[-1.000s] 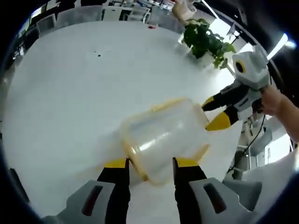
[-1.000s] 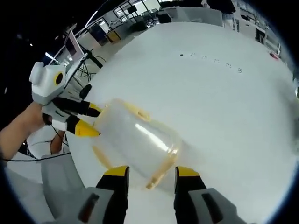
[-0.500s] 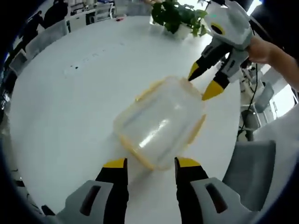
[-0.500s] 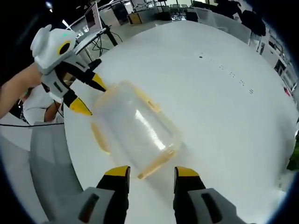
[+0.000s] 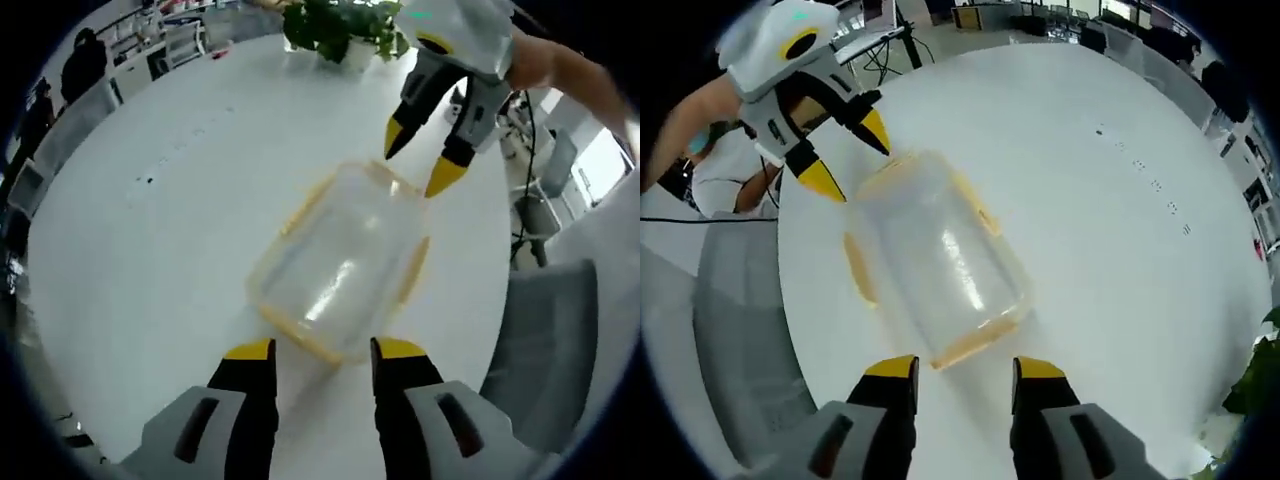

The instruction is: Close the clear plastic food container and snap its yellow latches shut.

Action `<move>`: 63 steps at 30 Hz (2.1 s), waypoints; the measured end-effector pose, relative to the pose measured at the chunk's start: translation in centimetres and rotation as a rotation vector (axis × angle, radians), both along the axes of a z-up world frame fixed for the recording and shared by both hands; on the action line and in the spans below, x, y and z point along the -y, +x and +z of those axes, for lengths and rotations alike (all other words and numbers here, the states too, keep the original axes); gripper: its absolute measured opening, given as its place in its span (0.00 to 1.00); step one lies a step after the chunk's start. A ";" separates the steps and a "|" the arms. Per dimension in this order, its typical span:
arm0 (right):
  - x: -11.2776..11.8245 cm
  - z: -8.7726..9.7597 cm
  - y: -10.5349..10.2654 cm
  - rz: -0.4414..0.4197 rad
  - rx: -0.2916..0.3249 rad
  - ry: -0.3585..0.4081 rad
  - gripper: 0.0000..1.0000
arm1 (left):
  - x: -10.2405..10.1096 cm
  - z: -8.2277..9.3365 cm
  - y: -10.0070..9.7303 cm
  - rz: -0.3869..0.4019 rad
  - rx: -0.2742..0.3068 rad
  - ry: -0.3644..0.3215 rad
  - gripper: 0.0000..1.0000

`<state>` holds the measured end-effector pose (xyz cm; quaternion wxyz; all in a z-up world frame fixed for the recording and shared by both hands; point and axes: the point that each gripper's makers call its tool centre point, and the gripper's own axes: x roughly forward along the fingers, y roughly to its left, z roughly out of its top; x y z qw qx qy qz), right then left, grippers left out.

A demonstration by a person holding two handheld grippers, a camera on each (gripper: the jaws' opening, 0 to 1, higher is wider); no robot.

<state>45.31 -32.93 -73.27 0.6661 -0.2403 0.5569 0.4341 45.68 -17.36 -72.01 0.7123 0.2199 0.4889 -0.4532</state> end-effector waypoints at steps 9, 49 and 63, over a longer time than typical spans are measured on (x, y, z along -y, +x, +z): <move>0.2 0.5 0.2 0.077 0.017 -0.037 0.32 | 0.4 0.4 0.8 -0.065 0.020 0.017 0.33; -5.4 1.6 -0.2 0.182 0.002 0.141 0.29 | 5.1 1.4 0.5 -0.304 0.141 -0.035 0.30; -6.9 1.5 0.4 0.255 0.091 0.228 0.30 | 6.5 0.8 0.2 -0.354 0.171 -0.038 0.29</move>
